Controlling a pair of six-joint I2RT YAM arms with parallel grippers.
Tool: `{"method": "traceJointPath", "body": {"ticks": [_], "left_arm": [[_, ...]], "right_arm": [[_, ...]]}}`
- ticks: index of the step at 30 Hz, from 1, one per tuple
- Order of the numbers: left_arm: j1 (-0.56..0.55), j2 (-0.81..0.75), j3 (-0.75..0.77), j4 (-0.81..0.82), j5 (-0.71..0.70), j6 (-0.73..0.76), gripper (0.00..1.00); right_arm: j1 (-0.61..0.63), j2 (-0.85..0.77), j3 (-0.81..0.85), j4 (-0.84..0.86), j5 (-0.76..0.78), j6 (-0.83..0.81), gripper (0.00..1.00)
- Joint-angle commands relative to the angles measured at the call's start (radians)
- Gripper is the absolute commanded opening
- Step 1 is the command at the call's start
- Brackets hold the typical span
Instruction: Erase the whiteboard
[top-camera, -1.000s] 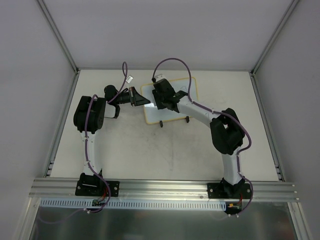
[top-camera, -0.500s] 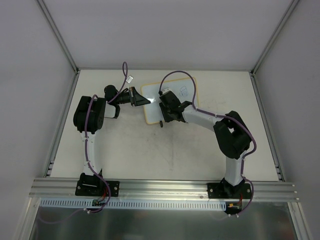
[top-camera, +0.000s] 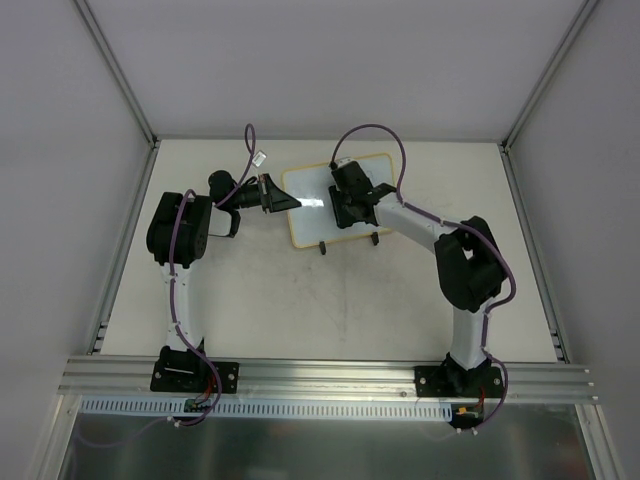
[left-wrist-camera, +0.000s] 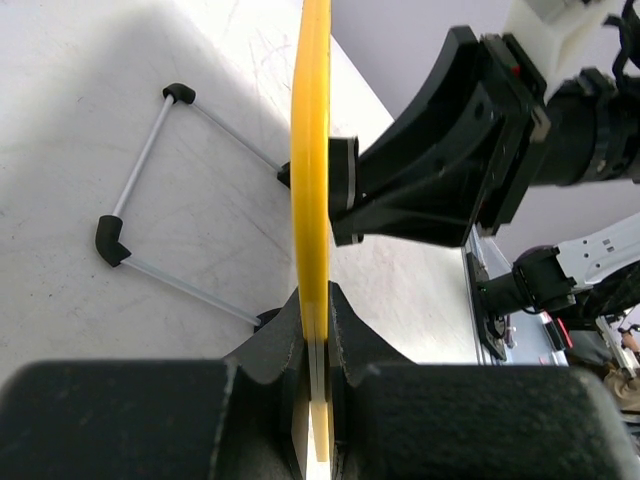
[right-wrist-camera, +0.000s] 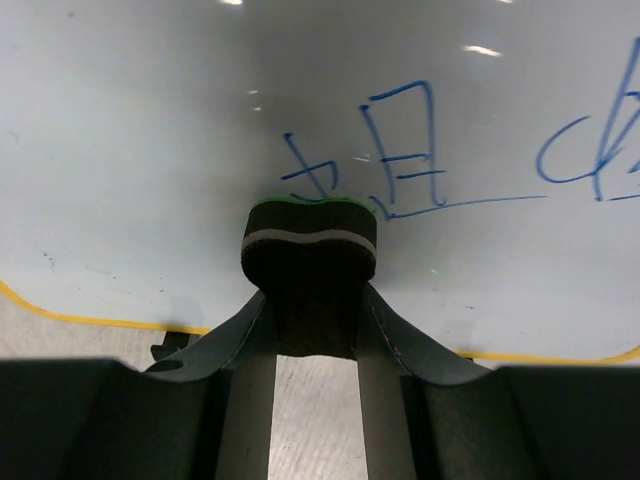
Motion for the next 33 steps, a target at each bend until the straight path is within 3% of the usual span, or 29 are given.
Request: {"method": "traceJointPath", "body": {"ticks": [1, 9, 18, 26, 33], "left_arm": [[-0.023, -0.036, -0.012, 0.090, 0.082, 0.062, 0.00], [-0.023, -0.032, -0.006, 0.087, 0.084, 0.059, 0.00], [-0.023, -0.032, -0.008, 0.090, 0.085, 0.059, 0.00], [-0.024, -0.035, -0.012, 0.094, 0.084, 0.060, 0.00], [-0.024, -0.037, -0.011, 0.088, 0.084, 0.063, 0.00]], "right_arm": [[-0.089, 0.001, 0.029, 0.027, 0.042, 0.009, 0.00], [-0.240, -0.031, -0.051, 0.030, 0.019, 0.041, 0.00], [-0.315, -0.068, -0.073, 0.028, 0.044, 0.041, 0.00], [-0.292, -0.045, -0.047, 0.028, -0.013, 0.041, 0.00], [-0.159, 0.010, 0.045, -0.007, -0.016, 0.036, 0.00]]}}
